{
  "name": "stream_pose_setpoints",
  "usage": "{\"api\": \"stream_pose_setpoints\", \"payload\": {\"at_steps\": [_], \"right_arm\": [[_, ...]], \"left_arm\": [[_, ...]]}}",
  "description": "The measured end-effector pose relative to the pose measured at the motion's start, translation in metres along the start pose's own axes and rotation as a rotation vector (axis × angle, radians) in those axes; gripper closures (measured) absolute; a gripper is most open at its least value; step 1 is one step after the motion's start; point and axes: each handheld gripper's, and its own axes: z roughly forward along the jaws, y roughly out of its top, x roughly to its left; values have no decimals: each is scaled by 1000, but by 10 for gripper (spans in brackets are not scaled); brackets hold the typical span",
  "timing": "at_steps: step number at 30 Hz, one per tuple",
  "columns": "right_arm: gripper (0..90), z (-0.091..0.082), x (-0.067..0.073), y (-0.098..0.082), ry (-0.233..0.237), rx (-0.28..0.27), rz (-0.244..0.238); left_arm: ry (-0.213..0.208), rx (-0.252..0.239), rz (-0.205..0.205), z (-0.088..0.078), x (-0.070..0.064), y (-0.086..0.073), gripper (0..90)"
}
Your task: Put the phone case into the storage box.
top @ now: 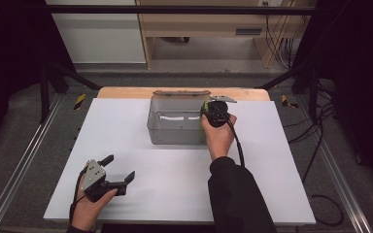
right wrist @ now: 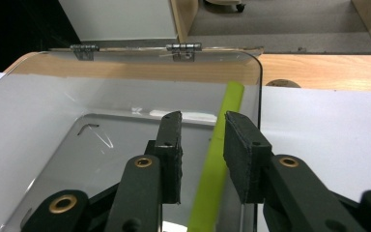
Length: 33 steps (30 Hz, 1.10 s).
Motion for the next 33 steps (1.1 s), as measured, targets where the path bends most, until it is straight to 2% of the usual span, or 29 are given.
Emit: {"api": "stream_pose_setpoints", "payload": {"at_steps": [10,18,27,33], "right_arm": [[625,-8,3,5,19,-40,-24],[505,-10,6,5,31,-84,-39],[393,-10,7,5,29,-93,-41],[335,-9,7,4,42,-73,-23]], "left_arm": [[0,0,2,0,0,0,29],[0,1,1,0,0,0,29],[0,2,2,0,0,0,29],[-1,5,3,0,0,0,29]]}}
